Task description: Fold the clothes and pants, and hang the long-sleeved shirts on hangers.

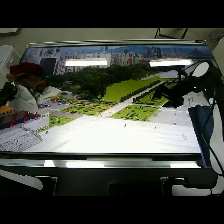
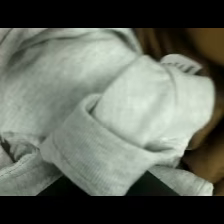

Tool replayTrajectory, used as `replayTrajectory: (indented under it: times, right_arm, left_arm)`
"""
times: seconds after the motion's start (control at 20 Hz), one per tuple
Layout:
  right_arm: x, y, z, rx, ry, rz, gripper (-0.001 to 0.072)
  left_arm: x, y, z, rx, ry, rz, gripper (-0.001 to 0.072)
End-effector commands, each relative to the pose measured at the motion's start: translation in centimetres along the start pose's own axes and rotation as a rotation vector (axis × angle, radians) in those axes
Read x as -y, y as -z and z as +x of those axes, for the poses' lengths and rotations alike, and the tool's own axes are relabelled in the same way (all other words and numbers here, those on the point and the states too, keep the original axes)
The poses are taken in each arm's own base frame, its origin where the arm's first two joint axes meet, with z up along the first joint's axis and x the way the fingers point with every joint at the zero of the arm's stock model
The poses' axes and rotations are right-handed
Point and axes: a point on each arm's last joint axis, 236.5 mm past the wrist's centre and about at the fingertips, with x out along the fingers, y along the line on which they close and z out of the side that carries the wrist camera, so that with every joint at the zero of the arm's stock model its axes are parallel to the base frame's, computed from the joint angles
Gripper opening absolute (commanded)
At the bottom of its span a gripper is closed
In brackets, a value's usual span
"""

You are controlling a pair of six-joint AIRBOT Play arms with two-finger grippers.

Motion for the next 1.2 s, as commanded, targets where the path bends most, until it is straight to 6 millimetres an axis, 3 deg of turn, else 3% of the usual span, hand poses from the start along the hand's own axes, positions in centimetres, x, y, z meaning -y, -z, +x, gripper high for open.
replayTrajectory:
  times: [0.0, 0.1, 0.2, 0.3, 0.35, 0.45, 0.5, 0.7, 0.75, 0.8, 0.85, 0.95, 1.05, 1.15]
  right_arm:
    - [-0.3, 1.5, 0.0, -0.062, -0.01, 0.027, 0.0671]
    - [-0.5, 2.2, -0.1, -0.092, -0.017, 0.046, 0.0668]
    - [-1.0, 3.0, -0.6, -0.113, -0.033, 0.04, 0.0667]
    - [-1.6, 3.4, -1.9, -0.09, -0.042, 0.01, 0.0667]
    - [-1.9, 3.6, -2.7, -0.066, -0.046, -0.018, 0.0667]
    - [-2.5, 4.0, -4.9, -0.002, -0.045, -0.082, 0.0668]
    - [-2.6, 4.3, -6.0, 0.029, -0.038, -0.114, 0.0668]
    - [-1.6, 5.1, -10.3, 0.168, 0.056, -0.21, 0.0669]
    - [-1.2, 5.4, -11.3, 0.198, 0.086, -0.222, 0.0669]
    - [-0.7, 5.6, -12.1, 0.222, 0.114, -0.237, 0.0669]
    - [-0.3, 5.8, -12.9, 0.241, 0.14, -0.245, 0.0669]
    - [0.1, 6.4, -13.5, 0.245, 0.161, -0.245, 0.0669]
    - [0.1, 7.0, -13.2, 0.218, 0.157, -0.24, 0.067]
    - [0.6, 7.2, -12.2, 0.192, 0.157, -0.23, 0.0671]
  left_arm:
    - [8.2, -5.9, -10.6, 0.261, 0.129, 0.089, 0.0025]
    - [14.8, -6.6, -20.4, 0.411, 0.228, 0.197, 0.0025]
    - [21.7, -4.0, -30.0, 0.521, 0.351, 0.349, 0.0025]
    - [27.8, 2.1, -37.9, 0.555, 0.515, 0.469, 0.0025]
    - [30.0, 5.7, -40.6, 0.538, 0.6, 0.515, 0.0025]
    - [33.5, 14.3, -44.1, 0.431, 0.778, 0.609, 0.0026]
    - [34.6, 19.2, -44.7, 0.34, 0.861, 0.655, 0.0025]
    - [37.7, 35.3, -45.2, 0.027, 1.129, 0.636, 0.0025]
    - [37.8, 38.0, -44.3, -0.015, 1.15, 0.626, 0.0025]
    - [37.3, 40.6, -42.1, -0.106, 1.123, 0.561, 0.0025]
    - [36.1, 43.0, -39.0, -0.207, 1.053, 0.496, 0.0025]
    - [31.7, 48.1, -31.2, -0.359, 0.857, 0.461, 0.0026]
    - [25.8, 52.6, -24.2, -0.494, 0.632, 0.393, 0.0026]
    - [19.5, 56.5, -19.5, -0.614, 0.431, 0.36, 0.0027]
